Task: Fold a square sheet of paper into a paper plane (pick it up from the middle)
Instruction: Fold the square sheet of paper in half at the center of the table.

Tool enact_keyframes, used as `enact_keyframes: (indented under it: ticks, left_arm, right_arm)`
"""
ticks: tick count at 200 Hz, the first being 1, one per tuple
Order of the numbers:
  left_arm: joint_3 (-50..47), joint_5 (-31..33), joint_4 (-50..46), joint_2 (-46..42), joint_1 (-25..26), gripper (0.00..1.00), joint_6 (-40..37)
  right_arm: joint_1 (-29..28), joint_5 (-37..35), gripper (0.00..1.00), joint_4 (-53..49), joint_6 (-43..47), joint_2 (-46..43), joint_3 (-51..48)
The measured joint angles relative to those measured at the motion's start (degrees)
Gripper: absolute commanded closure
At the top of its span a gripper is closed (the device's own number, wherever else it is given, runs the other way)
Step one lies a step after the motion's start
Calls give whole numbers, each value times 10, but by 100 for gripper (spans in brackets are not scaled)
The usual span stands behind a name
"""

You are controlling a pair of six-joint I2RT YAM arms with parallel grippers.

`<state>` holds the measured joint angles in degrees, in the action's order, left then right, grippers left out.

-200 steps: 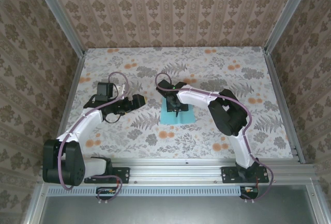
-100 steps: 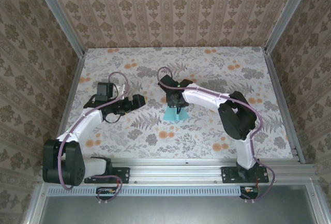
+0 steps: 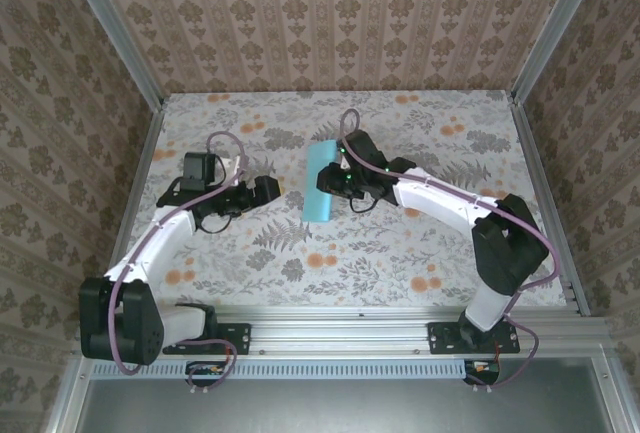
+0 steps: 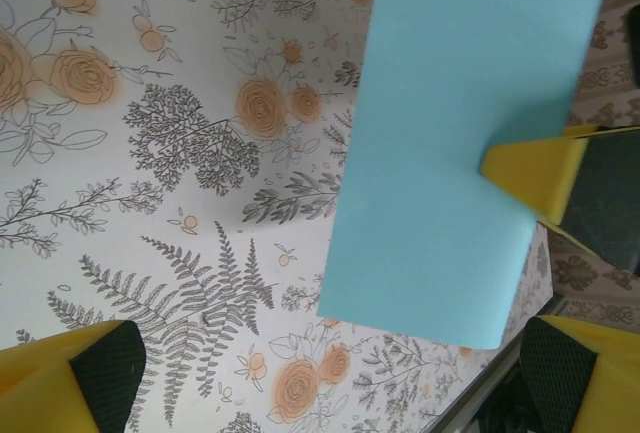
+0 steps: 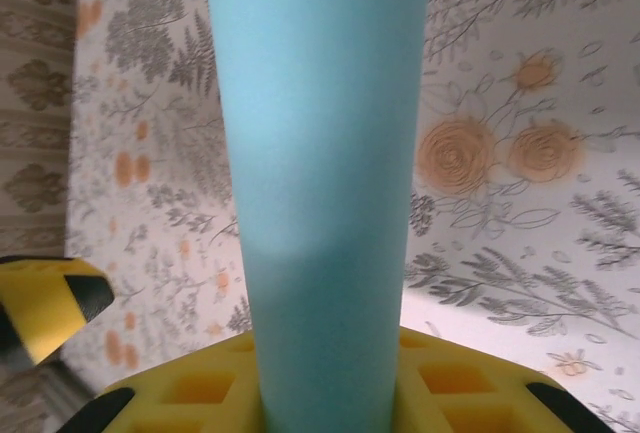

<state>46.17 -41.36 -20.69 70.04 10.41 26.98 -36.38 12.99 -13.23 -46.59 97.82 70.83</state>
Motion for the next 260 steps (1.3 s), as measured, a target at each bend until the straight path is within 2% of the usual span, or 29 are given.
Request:
enact_keyframes:
  ticks: [52, 72, 98, 124, 138, 150, 206, 230, 260]
  left_arm:
    - [0, -7, 16, 8, 22, 0, 16]
    - [0, -7, 29, 27, 41, 0, 28]
    - [1, 3, 49, 56, 70, 6, 49]
    - [3, 22, 70, 85, 105, 18, 72]
    - [5, 34, 84, 100, 122, 33, 90]
    - [5, 47, 96, 113, 136, 41, 97]
    - [14, 99, 152, 189, 208, 59, 142]
    - [28, 108, 170, 221, 231, 73, 153]
    - [45, 116, 188, 260, 249, 80, 160]
  right_arm:
    - [32, 110, 68, 120, -21, 0, -138]
    - [45, 132, 68, 141, -21, 1, -167]
    - [63, 148, 67, 160, -17, 2, -190]
    - [79, 161, 66, 172, -13, 9, -208]
    - [86, 164, 65, 174, -9, 11, -215]
    - [92, 169, 65, 176, -3, 14, -219]
    - [107, 182, 63, 183, 8, 24, -235]
    - [115, 188, 61, 189, 13, 24, -240]
    - [120, 192, 61, 194, 16, 24, -242]
